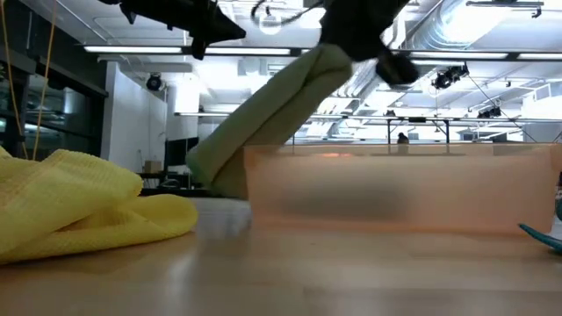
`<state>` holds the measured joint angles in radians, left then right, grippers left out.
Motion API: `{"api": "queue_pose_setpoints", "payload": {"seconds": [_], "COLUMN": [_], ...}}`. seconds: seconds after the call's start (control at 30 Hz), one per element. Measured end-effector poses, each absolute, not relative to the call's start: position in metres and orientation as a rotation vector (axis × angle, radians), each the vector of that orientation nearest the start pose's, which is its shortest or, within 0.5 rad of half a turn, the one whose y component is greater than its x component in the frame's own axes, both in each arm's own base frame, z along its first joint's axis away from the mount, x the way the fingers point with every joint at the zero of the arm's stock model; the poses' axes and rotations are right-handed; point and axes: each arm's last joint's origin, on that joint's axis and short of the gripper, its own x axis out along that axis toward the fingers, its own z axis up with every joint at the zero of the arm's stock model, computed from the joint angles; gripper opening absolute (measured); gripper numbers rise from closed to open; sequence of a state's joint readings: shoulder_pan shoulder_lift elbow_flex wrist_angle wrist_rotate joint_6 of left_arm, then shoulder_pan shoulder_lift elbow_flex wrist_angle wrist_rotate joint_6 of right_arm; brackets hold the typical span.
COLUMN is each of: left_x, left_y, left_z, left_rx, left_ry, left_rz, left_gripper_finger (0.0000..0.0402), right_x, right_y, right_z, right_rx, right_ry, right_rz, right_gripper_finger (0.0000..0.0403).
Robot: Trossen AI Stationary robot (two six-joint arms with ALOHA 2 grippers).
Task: Fold microfiber towels
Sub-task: Put the green microfiber towel into the orange bin
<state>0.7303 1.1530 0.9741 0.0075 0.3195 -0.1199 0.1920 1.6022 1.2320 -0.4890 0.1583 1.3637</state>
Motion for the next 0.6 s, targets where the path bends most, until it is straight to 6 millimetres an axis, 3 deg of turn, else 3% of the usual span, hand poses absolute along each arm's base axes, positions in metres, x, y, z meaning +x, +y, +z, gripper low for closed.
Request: {"api": "queue_pose_setpoints", "payload": {"seconds": [0.33,0.6], "left_x": [0.202,0.202], "left_y": [0.162,0.161], "left_z": [0.343,0.343], "left_rx": [-0.211,-0.210], "left_ry": [0.140,0.140], "left_rz": [0.401,0.395], "left_gripper_finger": [0.0000,0.0000], "right_x": [0.301,0.282], "right_y": [0.102,0.118], "right_z": [0.256,0.248], "right_rx": [1.162,1.216], "right_ry": [0.801,0.881], "right_rz": [-0.755,-0.899], "right_gripper_finger": [0.0000,0.0000]}}
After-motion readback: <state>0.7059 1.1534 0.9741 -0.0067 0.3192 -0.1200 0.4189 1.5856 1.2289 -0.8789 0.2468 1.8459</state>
